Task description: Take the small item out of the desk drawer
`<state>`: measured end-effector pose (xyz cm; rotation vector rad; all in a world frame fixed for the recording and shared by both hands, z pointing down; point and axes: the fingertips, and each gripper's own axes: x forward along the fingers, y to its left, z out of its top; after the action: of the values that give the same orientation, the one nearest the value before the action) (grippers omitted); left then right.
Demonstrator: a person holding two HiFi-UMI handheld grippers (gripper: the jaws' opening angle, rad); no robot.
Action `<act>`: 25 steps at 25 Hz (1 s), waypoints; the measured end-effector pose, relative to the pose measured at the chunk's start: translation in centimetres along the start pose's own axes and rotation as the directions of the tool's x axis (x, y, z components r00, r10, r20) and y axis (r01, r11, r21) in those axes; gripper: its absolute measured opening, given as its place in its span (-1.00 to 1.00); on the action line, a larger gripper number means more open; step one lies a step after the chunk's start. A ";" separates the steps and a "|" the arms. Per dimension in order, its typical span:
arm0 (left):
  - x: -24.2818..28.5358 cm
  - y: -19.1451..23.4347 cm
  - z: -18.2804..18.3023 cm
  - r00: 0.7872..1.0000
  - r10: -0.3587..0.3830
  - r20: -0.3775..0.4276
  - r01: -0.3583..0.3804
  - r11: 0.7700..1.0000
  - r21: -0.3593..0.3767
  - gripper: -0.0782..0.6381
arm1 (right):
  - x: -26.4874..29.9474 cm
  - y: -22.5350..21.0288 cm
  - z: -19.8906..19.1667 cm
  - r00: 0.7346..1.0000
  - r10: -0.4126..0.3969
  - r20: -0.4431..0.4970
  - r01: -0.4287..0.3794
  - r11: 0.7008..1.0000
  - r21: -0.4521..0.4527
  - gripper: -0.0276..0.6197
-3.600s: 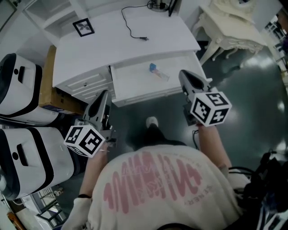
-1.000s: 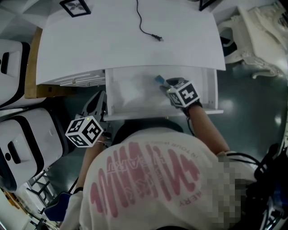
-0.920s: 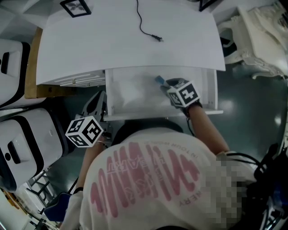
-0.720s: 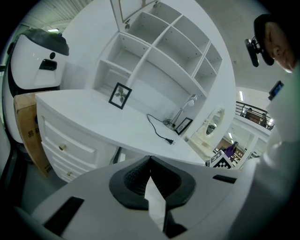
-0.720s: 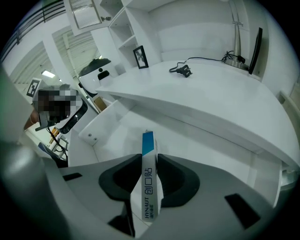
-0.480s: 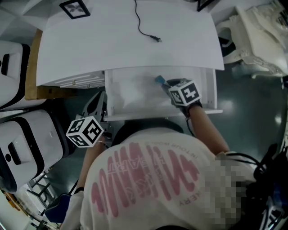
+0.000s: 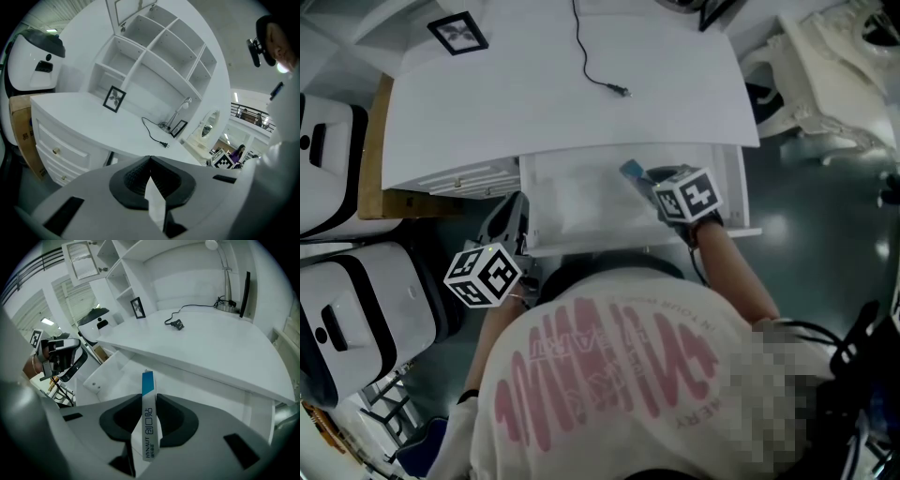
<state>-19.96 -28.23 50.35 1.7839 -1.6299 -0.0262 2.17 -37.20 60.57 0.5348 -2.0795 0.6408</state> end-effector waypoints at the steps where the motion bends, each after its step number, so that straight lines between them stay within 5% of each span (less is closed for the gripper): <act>1: 0.0 -0.2 0.2 1.000 -0.004 0.005 0.004 1.000 0.003 -0.70 | -0.3 0.0 0.2 1.000 -0.001 0.010 0.001 1.000 0.001 -0.58; 6: -0.3 -0.8 1.4 0.999 -0.024 0.033 0.023 0.999 0.022 -0.70 | -2.2 0.2 1.3 0.997 0.000 0.073 -0.004 0.999 0.052 -0.59; 14: -1.4 -1.3 3.2 0.998 -0.034 0.059 0.033 0.999 0.030 -0.70 | -6.3 0.8 2.8 0.980 -0.108 0.168 0.101 0.994 0.051 -0.59; 25: -4.8 -2.7 5.5 0.990 -0.120 0.072 0.117 0.992 0.043 -0.70 | -13.2 3.5 5.2 0.884 -0.248 0.397 0.180 0.963 0.201 -0.59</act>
<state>-21.14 -26.76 42.78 1.9284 -1.5832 -0.1184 3.89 -35.94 46.15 1.0593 -2.3297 0.6009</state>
